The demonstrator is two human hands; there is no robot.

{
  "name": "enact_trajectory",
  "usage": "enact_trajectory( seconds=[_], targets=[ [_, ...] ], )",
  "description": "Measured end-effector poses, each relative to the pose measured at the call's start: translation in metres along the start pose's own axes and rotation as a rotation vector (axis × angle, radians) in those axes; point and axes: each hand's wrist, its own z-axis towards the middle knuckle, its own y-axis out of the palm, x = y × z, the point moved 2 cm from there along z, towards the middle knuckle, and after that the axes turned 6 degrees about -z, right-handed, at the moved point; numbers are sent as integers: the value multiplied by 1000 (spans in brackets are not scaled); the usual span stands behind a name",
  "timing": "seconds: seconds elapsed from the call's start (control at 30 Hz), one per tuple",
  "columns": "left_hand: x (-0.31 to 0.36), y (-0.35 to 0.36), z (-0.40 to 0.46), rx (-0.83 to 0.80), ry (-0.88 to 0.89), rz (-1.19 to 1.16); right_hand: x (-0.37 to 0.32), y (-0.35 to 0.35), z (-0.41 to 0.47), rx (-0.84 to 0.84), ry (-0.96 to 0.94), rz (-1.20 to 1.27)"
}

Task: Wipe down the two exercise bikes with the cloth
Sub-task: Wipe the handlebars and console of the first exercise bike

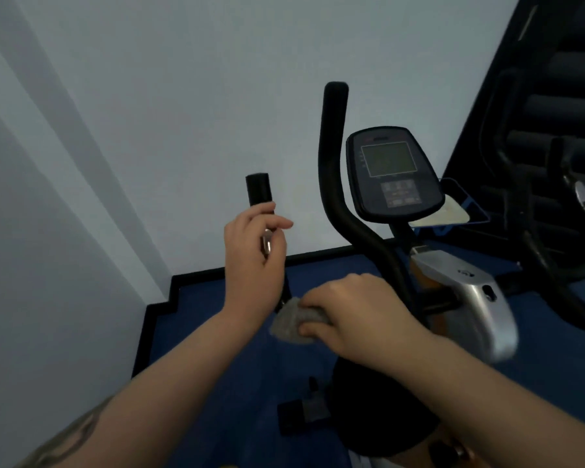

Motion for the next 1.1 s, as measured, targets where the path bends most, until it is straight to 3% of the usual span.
enact_trajectory(
  seconds=[0.17,0.3,0.43,0.73,0.93,1.1],
  targets=[
    [-17,-20,35,-88,90,-23,4,-9,-20,-105,239,161],
    [-31,-21,52,-236,186,-80,-21,-9,-19,-78,435,94],
    [-41,-16,68,-370,214,-118,-64,-1,17,10,563,94],
    [-51,-16,76,-370,176,-420,-109,19,26,188,857,-31],
    [-52,-24,79,-470,97,-564,-70,9,89,355,941,203],
    [-60,-33,86,-601,115,-586,-84,33,65,574,989,161]
  ],
)
